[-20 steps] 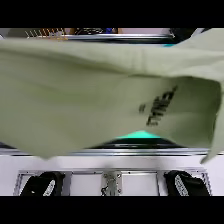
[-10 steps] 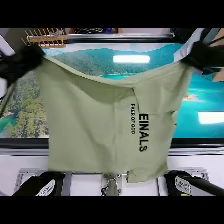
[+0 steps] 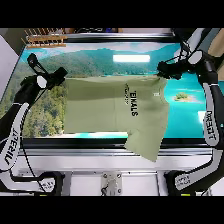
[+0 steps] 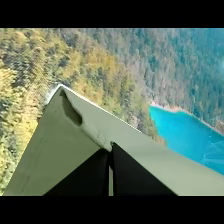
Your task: Fold the clothes and pants, and hang the long-sleeved shirts on hangers.
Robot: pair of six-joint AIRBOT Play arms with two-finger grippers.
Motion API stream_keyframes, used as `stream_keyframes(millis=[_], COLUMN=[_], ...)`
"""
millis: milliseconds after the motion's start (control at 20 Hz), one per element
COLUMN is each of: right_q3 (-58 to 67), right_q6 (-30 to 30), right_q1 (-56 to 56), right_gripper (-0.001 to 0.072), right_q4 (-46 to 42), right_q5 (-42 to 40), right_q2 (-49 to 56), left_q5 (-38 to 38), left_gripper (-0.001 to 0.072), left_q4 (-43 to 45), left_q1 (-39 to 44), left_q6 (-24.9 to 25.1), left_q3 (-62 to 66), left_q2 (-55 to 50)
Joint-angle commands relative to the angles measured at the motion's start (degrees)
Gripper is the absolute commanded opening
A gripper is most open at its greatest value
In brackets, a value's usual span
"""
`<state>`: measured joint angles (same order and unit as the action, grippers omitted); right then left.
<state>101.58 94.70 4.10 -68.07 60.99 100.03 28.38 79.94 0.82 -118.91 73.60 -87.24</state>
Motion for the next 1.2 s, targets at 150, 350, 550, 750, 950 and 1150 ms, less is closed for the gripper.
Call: stream_keyframes(millis=[150, 350, 550, 750, 950, 1150], right_q3=[-0.13, -4.72, -15.54, -23.12, -25.09, -23.76], right_q6=[-2.16, -3.87, -3.85, -3.85, -3.74, -4.00], right_q1=[-0.07, -0.33, -0.35, -0.37, -0.61, 0.83], right_gripper=[0.0011, 0.0011, 0.0011, 0.0013, 0.0046, 0.0462], right_q4=[-11.67, -13.00, -14.23, -13.73, -12.26, -11.50], right_q5=[0.90, 2.78, 1.97, 2.19, 2.49, 2.97], right_q2=[0.87, -1.07, -5.16, -6.25, -6.29, -11.23], left_q5=[3.32, 2.97, 0.72, -0.31, 2.80, 4.90], left_gripper=[0.0005, 0.0005, 0.0005, 0.0005, 0.0057, 0.0585], left_q4=[-1.92, -1.99, -1.97, -1.99, -1.99, -1.86], left_q1=[-0.46, 0.96, 3.34, 3.82, 3.82, 2.05], left_q6=[0.04, 0.02, 0.09, 0.04, 0.07, 0.26], left_q3=[-1.38, -9.38, -15.12, -16.39, -16.33, -16.33], left_q2=[-1.75, 0.50, 1.36, 1.40, 1.49, 8.22])
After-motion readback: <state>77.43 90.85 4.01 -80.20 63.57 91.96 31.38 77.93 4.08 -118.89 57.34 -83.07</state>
